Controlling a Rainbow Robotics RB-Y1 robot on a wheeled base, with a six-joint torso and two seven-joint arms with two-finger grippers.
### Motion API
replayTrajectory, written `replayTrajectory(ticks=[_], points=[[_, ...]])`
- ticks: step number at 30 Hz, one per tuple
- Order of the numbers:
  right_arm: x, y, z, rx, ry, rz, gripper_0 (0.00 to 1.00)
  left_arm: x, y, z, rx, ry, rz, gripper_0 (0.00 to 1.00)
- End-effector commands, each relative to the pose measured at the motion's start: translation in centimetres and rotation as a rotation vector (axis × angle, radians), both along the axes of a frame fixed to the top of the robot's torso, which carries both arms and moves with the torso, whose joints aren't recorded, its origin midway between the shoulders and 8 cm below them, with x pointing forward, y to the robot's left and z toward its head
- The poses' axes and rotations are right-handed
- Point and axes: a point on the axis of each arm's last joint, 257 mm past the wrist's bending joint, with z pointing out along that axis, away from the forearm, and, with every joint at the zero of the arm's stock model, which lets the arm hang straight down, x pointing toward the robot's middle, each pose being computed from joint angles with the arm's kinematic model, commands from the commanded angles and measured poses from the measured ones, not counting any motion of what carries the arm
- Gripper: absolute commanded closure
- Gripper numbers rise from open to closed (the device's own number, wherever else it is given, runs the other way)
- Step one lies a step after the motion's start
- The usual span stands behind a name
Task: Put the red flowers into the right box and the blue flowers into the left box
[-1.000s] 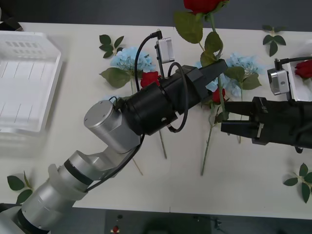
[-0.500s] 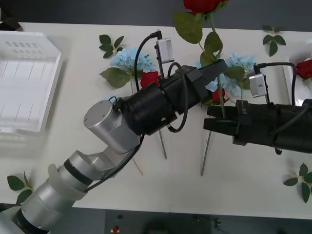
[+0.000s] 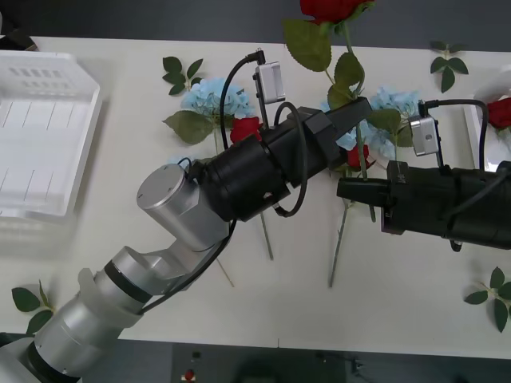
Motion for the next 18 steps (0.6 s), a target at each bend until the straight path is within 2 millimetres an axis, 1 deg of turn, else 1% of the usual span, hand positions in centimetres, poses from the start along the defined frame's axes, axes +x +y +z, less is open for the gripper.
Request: replayTrajectory(ticks=[1,2,3,4,6,8,10,11,13,14,16,17,18], points=[[-0.1,0.4,1.5,0.013,-0.043,0.014,1.00,-0.6,0.2,0.5,0.001,0.001,-0.025,0.76],[-0.2,0.4,1.4,0.013,-0.042,0.017,1.00,-0.5,0.3,0.4,-0.001,0.004,-0.025,0.56],[-0.1,0.4,1.5,0.013,-0.041,0.014,1.00,-0.5,0.3,0.4,-0.002,0.006,-0.026,0.48],[-0.2,0.4,1.4,0.013,-0.040,0.016,1.00,-0.5,0.5,0.5,-0.006,0.013,-0.028,0.37],[-0.1,0.4,1.4,0.015,-0.038,0.015,1.00,-0.3,0.9,0.4,-0.007,0.020,-0.028,0.26],[-0.2,0.4,1.5,0.018,-0.038,0.017,1.00,-0.1,1.5,0.2,-0.003,0.023,-0.026,0.23],[-0.2,0.5,1.6,0.023,-0.033,0.017,1.00,0.4,3.0,-0.2,0.021,0.009,-0.013,0.23],[-0.2,0.4,1.7,0.026,-0.031,0.016,1.00,0.5,3.4,-0.3,0.030,0.004,-0.010,0.23],[0.2,0.2,1.7,0.030,-0.024,0.001,1.00,1.0,5.5,-1.0,0.072,-0.020,-0.004,0.23],[0.3,0.1,1.7,0.032,-0.021,-0.005,1.00,1.0,6.1,-1.0,0.081,-0.028,-0.008,0.23],[1.4,-0.9,2.0,0.032,-0.014,-0.047,1.00,1.3,8.8,-1.6,0.134,-0.063,-0.009,0.23],[1.8,-1.4,2.0,0.024,-0.013,-0.063,1.00,1.3,9.5,-1.6,0.151,-0.079,-0.010,0.23],[2.6,-2.3,1.9,0.009,-0.011,-0.090,1.00,1.3,11.0,-1.9,0.191,-0.105,-0.013,0.23]])
